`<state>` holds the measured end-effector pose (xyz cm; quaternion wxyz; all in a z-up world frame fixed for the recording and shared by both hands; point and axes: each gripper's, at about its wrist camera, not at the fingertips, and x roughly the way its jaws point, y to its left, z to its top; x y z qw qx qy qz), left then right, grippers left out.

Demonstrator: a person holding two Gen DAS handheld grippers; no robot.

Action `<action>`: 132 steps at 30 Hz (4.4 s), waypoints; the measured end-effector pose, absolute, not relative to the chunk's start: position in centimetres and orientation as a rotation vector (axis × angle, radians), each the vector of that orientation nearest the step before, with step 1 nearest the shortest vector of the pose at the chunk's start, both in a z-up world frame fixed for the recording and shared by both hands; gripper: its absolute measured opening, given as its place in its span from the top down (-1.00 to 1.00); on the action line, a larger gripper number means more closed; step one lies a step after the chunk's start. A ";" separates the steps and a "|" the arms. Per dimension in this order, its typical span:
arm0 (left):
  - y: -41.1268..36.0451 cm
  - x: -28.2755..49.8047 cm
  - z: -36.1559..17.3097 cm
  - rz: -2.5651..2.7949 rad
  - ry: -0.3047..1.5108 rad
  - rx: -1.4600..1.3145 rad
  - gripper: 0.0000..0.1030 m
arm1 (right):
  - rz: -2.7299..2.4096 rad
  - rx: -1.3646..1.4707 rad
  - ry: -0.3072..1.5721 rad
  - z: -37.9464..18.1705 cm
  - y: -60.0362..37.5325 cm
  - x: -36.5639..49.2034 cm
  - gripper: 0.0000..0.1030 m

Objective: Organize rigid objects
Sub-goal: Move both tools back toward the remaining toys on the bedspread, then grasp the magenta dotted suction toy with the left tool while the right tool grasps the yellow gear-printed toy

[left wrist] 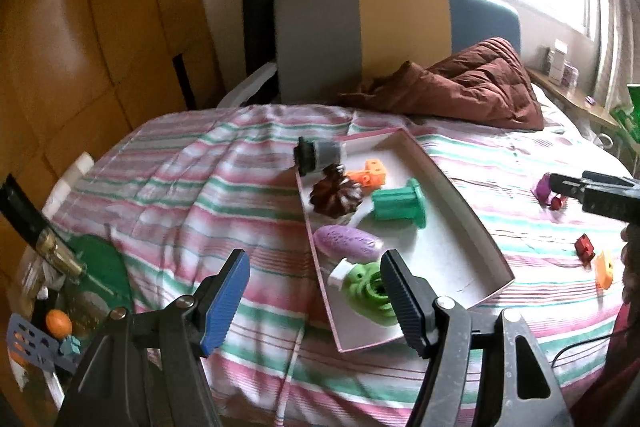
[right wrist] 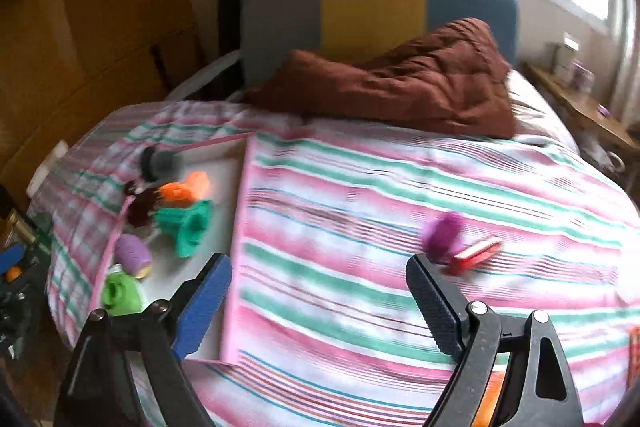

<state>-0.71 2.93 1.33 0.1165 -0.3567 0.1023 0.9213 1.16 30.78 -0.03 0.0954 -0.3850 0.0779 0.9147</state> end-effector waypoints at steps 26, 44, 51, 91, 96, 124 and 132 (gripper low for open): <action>14.5 1.7 1.6 2.506 0.577 -0.912 -0.34 | 2.329 -0.948 0.648 -2.4 46.9 10.2 -0.75; 22.5 2.4 -0.5 2.308 0.662 -0.939 -0.34 | 2.254 -0.933 0.835 -3.4 49.0 11.3 -0.76; 24.7 1.3 -3.1 2.188 0.588 -1.089 -0.34 | 2.228 -0.937 0.862 -3.8 49.5 11.6 -0.75; 39.6 -9.6 -8.5 1.927 0.337 -1.203 0.35 | 2.186 -0.924 1.022 -4.7 50.7 12.0 -0.77; 35.9 -7.9 -8.1 1.937 0.308 -1.200 0.35 | 2.164 -0.908 1.051 -4.9 51.2 12.4 -0.77; 23.5 3.8 -5.9 1.933 0.366 -1.084 0.35 | 2.095 -1.415 0.889 -9.0 47.4 9.3 -0.44; 22.3 3.6 -7.2 1.936 0.347 -1.125 0.35 | 2.023 -1.576 0.592 -9.7 43.6 9.4 0.05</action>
